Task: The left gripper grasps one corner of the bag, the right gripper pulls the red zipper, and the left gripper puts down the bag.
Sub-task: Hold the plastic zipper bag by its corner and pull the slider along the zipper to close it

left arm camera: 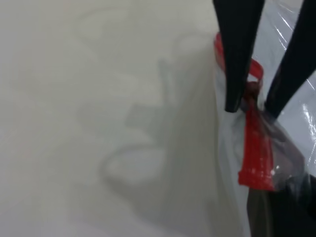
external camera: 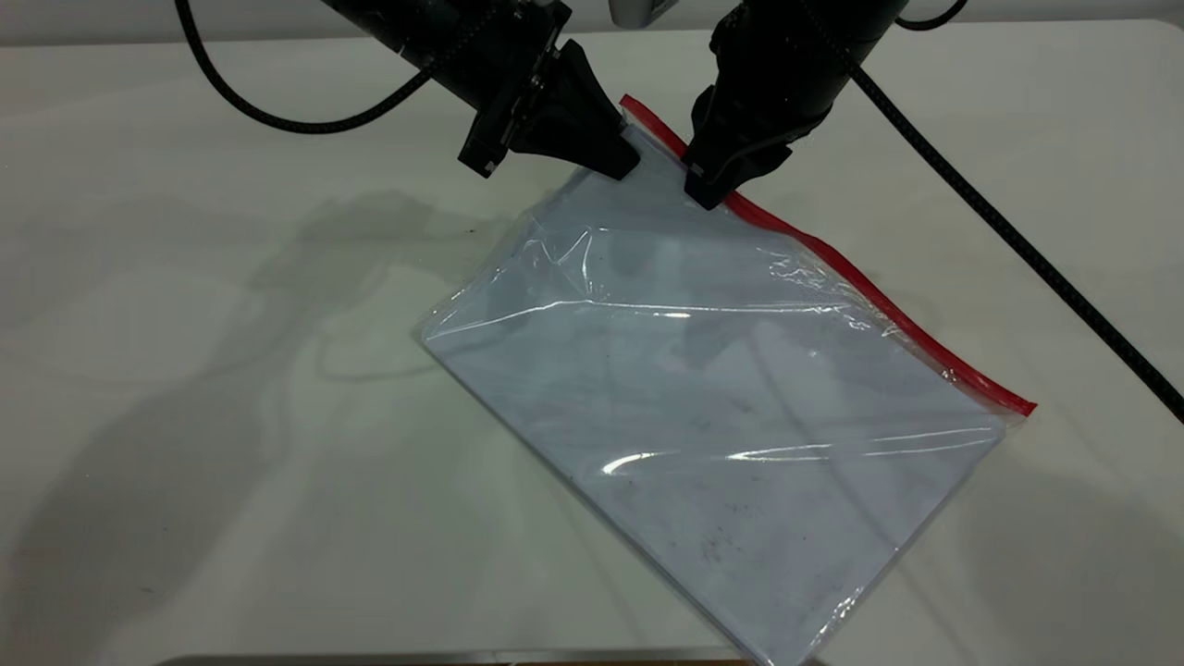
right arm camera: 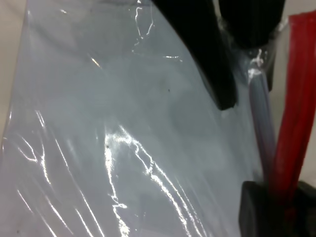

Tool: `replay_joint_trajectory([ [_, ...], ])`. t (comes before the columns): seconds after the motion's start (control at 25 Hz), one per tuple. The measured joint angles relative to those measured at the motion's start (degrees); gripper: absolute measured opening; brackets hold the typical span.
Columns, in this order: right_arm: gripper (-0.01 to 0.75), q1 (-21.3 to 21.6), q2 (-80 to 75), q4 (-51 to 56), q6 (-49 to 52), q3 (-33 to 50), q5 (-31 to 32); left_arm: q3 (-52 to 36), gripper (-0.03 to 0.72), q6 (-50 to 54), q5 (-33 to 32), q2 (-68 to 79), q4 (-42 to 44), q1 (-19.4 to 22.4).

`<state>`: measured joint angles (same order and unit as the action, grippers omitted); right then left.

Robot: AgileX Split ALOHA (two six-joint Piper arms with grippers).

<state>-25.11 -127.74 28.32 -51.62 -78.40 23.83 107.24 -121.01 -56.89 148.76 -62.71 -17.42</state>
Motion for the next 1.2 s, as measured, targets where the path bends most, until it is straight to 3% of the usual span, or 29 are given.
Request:
replay_joint_trajectory([
  [0.2,0.036,0.0,0.0,0.0,-0.3,0.0,0.6,0.0,0.053,-0.2,0.0,0.1,0.0,0.0],
  [0.76,0.035,0.3,0.0,-8.0,1.0,-0.2,3.9,0.0,0.053,2.2,2.2,0.4,-0.8,-0.5],
  [1.0,0.035,2.8,0.0,-7.9,2.8,-0.3,4.4,1.1,0.053,3.8,1.9,0.6,-3.1,1.1],
  [1.2,0.035,6.8,-0.1,-8.2,4.0,-0.4,8.3,1.6,0.053,5.0,1.8,0.6,-4.5,3.5],
])
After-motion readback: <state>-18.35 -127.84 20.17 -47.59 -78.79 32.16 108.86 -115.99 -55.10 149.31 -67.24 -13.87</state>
